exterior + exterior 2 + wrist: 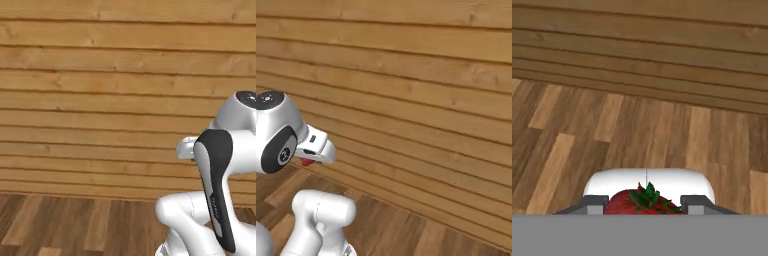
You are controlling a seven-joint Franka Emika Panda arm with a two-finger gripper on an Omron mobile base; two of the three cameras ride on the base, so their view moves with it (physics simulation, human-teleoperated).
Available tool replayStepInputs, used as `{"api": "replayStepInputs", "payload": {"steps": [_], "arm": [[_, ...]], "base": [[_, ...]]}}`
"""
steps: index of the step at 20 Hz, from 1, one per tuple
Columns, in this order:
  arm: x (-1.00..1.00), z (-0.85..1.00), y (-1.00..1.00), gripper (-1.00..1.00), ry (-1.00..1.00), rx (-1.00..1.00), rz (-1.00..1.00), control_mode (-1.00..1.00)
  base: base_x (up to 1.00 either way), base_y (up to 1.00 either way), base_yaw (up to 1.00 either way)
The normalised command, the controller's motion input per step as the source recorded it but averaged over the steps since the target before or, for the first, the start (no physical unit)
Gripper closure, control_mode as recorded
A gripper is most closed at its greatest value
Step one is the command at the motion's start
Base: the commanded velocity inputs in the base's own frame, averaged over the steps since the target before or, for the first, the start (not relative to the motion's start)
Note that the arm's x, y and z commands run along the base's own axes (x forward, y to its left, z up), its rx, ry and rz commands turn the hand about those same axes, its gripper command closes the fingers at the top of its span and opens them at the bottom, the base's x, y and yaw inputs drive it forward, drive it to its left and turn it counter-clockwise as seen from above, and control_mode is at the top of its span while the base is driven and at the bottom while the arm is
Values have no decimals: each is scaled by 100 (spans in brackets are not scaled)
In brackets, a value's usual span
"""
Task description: Take the strawberry from the fridge and place it on top of the pancake, located on the dining counter.
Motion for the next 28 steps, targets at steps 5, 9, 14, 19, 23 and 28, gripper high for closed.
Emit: {"api": "replayStepInputs", "payload": {"steps": [5, 9, 14, 19, 23, 28], "arm": [[0, 0, 0, 100, 0, 0, 0, 100], [0, 0, 0, 100, 0, 0, 0, 100], [0, 0, 0, 100, 0, 0, 0, 100], [0, 0, 0, 100, 0, 0, 0, 100], [0, 0, 0, 100, 0, 0, 0, 100], [0, 0, 0, 100, 0, 0, 0, 100]], "base": [[80, -4, 88], [78, 0, 87], [84, -3, 86], [91, -18, 87], [85, -23, 89], [53, -15, 98]]}}
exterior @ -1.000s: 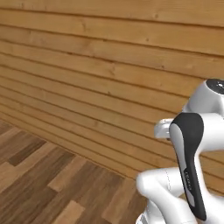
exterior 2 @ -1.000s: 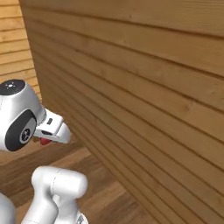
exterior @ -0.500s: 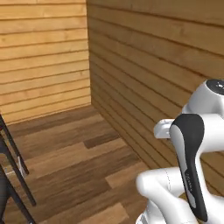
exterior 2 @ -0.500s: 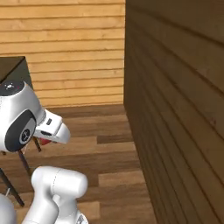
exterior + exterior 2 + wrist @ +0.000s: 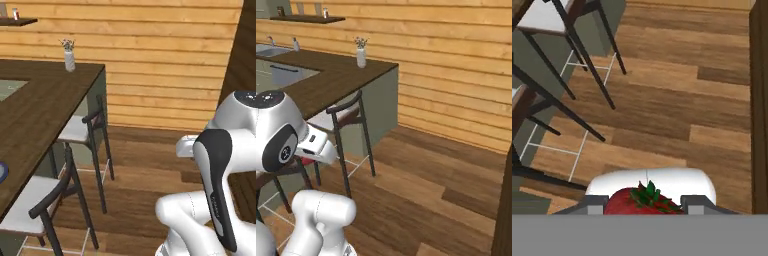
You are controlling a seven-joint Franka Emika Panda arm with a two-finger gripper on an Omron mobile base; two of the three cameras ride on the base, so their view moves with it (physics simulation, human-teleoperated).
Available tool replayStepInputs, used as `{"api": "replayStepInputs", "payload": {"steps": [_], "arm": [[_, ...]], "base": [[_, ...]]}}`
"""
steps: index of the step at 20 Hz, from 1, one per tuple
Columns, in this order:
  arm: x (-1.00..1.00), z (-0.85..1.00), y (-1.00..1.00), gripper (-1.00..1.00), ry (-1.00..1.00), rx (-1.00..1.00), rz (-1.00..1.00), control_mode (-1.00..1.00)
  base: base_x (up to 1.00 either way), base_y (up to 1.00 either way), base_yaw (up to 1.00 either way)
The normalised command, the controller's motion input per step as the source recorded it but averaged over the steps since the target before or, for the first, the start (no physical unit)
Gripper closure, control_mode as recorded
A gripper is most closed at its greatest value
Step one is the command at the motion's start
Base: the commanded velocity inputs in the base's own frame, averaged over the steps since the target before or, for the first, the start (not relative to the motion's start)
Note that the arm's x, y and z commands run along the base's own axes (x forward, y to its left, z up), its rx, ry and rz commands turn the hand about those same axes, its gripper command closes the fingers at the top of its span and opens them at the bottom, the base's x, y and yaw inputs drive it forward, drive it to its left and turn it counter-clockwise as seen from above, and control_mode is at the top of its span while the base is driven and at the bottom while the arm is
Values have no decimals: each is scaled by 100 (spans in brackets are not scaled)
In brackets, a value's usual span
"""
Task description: Take the strawberry from the fridge and place it on top of the pancake, located on the dining counter.
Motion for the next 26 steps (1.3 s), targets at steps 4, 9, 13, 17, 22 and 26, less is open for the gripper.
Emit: {"api": "replayStepInputs", "payload": {"steps": [4, 9, 13, 17, 22, 26], "arm": [[0, 0, 0, 100, 0, 0, 0, 100], [0, 0, 0, 100, 0, 0, 0, 100], [0, 0, 0, 100, 0, 0, 0, 100], [0, 0, 0, 100, 0, 0, 0, 100], [0, 0, 0, 100, 0, 0, 0, 100], [0, 0, 0, 100, 0, 0, 0, 100]], "base": [[46, -13, 100], [46, -15, 99], [37, -36, 93], [32, -64, 83], [13, -71, 64], [22, -42, 55]]}}
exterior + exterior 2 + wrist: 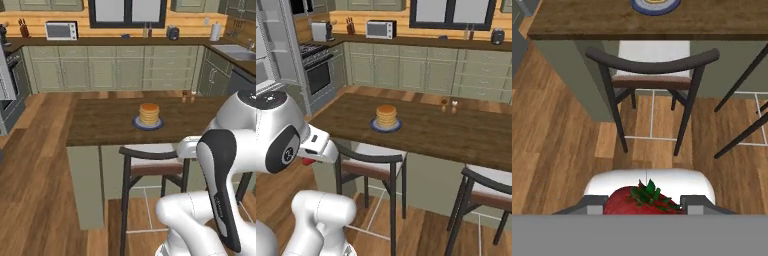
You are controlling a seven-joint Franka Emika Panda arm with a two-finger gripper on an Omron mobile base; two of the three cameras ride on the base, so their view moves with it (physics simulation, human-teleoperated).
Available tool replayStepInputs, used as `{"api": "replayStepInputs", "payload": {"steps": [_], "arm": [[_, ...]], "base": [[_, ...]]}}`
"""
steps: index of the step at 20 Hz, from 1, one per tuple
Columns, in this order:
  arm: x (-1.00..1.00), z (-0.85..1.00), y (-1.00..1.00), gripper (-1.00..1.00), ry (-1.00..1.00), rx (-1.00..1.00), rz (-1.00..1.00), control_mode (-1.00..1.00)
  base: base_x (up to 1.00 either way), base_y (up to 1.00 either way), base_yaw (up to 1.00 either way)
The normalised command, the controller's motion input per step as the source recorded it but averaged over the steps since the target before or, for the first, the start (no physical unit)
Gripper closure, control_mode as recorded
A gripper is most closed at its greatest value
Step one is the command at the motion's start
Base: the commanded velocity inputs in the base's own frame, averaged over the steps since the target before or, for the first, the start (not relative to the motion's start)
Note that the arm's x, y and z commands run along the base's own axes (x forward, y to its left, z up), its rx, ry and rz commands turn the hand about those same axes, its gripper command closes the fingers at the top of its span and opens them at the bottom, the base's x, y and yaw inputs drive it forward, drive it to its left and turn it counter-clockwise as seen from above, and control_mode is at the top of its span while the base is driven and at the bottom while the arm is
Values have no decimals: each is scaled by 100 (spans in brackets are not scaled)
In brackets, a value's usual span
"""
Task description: Take the strawberry from the fridge and place it on top of the pancake, located on the dining counter.
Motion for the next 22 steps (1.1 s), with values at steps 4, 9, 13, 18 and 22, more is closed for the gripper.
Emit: {"api": "replayStepInputs", "payload": {"steps": [4, 9, 13, 18, 22], "arm": [[0, 0, 0, 100, 0, 0, 0, 100], [0, 0, 0, 100, 0, 0, 0, 100], [0, 0, 0, 100, 0, 0, 0, 100], [0, 0, 0, 100, 0, 0, 0, 100], [0, 0, 0, 100, 0, 0, 0, 100]], "base": [[41, 0, -4], [49, 0, -24], [51, 14, -27], [57, 49, -17], [54, 60, -11]]}}
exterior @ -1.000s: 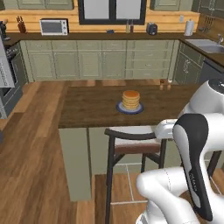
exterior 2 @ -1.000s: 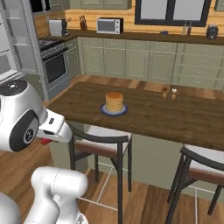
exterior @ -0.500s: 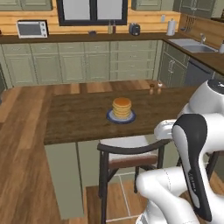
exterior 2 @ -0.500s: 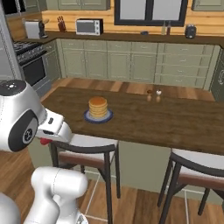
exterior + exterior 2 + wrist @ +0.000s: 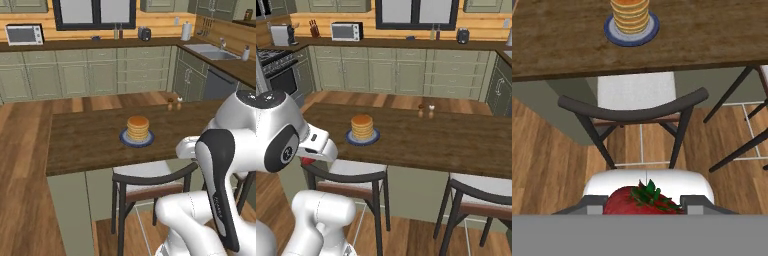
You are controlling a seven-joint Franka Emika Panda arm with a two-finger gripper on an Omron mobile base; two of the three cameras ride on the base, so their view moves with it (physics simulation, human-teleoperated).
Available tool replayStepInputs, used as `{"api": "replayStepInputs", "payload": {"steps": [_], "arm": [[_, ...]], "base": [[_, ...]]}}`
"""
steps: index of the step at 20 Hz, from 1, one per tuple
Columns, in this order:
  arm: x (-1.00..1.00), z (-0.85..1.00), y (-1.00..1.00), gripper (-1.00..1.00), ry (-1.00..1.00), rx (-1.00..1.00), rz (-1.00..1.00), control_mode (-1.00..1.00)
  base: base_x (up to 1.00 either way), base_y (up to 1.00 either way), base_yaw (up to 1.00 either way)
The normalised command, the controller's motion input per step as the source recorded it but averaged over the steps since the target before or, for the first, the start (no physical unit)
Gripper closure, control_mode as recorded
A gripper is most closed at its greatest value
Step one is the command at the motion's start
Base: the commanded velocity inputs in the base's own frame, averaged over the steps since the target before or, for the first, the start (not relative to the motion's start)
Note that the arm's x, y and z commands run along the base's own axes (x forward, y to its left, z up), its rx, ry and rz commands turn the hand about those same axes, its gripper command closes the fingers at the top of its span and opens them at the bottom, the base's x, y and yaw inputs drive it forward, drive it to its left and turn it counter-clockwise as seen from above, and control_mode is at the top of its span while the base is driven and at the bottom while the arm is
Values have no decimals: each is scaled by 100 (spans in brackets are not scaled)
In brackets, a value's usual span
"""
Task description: Take the strawberry from the fridge and place it on top of the pancake, located on the dining counter.
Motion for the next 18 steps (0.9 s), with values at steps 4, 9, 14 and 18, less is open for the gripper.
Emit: {"api": "replayStepInputs", "payload": {"steps": [4, 9, 14, 18], "arm": [[0, 0, 0, 100, 0, 0, 0, 100], [0, 0, 0, 100, 0, 0, 0, 100], [0, 0, 0, 100, 0, 0, 0, 100], [11, 1, 4, 100, 0, -1, 4, -100]], "base": [[54, 11, -2], [24, 12, 3], [35, 18, 17], [34, 14, 13]]}}
